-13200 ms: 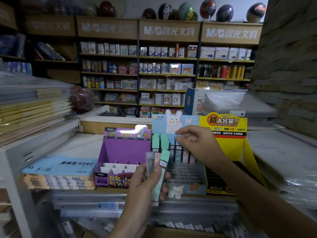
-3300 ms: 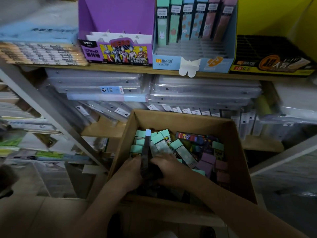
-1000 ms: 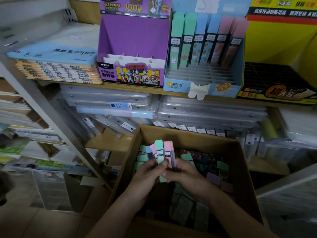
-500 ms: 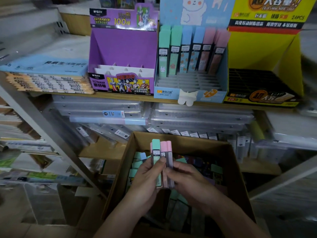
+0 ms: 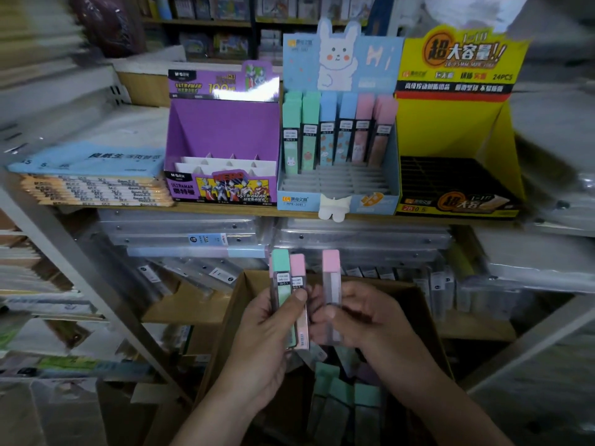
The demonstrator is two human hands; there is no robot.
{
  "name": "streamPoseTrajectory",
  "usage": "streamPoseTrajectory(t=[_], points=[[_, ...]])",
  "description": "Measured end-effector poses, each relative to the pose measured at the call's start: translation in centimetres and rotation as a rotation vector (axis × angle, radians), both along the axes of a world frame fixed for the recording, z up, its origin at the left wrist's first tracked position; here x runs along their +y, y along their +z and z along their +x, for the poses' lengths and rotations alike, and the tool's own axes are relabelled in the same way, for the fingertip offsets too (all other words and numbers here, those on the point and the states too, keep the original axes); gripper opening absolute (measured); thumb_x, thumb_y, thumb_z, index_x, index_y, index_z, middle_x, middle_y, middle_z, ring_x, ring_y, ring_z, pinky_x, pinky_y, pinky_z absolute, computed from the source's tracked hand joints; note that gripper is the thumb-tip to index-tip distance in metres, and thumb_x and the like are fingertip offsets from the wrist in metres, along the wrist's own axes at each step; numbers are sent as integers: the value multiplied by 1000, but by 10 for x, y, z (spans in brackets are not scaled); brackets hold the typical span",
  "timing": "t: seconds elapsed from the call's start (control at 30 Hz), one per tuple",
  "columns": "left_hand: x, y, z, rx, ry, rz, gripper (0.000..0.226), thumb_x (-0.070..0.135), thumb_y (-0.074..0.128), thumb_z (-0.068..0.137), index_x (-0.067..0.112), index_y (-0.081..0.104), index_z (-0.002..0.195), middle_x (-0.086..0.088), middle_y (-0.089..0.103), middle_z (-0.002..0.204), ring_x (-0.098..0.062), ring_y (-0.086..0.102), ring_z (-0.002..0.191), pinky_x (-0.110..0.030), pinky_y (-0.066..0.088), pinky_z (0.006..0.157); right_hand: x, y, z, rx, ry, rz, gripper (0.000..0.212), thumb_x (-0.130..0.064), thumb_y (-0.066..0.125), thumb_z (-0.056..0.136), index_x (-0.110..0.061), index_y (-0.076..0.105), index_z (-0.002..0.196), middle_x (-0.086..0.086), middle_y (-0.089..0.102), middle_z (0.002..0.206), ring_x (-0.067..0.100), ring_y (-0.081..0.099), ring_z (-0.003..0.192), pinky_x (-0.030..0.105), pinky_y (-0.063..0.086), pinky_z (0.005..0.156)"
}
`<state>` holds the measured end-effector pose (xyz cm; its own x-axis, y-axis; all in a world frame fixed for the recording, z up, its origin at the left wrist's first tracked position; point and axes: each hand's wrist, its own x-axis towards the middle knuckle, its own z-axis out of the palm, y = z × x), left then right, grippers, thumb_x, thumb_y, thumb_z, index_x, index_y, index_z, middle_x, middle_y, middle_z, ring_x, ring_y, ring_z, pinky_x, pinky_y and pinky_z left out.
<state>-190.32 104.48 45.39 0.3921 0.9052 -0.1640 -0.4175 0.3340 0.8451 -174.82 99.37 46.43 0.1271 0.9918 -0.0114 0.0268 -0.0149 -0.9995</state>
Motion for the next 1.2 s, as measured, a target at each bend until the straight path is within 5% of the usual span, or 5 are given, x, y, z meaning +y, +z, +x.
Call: streamPoseTrajectory(t=[0.13,0.37,0.8,1.07,1.2], points=[[5,11,-3,-12,57,-2,16,14,65,92,10,78,100,-21,75,110,-31,74,103,-47,62,86,3,10,6,125,-22,61,15,4,52,97,1,65,104,18,74,91,29,70,81,31,55,70],[14,36,-3,25,97,95,17,17,66,91,6,70,103,-21,75,86,-24,73,68,-27,59,55,11,29,15,-20,-33,178,16,-26,62,94,-20,71,107,4,54,59,14,49,52,21,42,53],[32,77,5,1,73,237,32,28,65,87,3,66,108,-18,72,84,-20,64,61,-24,48,47,34,71,33,100,-55,261,24,-26,51,104,-13,72,104,10,76,108,26,73,101,28,59,82],[39,85,20,10,34,286,16,31,66,85,19,78,86,-16,71,80,-20,63,60,-28,49,49,35,106,57,-101,-107,379,31,-34,65,95,-4,71,92,19,56,62,21,52,57,23,46,59],[45,94,25,-6,21,322,15,30,65,86,22,78,84,-13,72,78,-18,62,59,-25,49,47,41,132,72,-217,-127,476,13,-26,73,89,-15,73,97,15,74,83,36,71,79,48,59,75]])
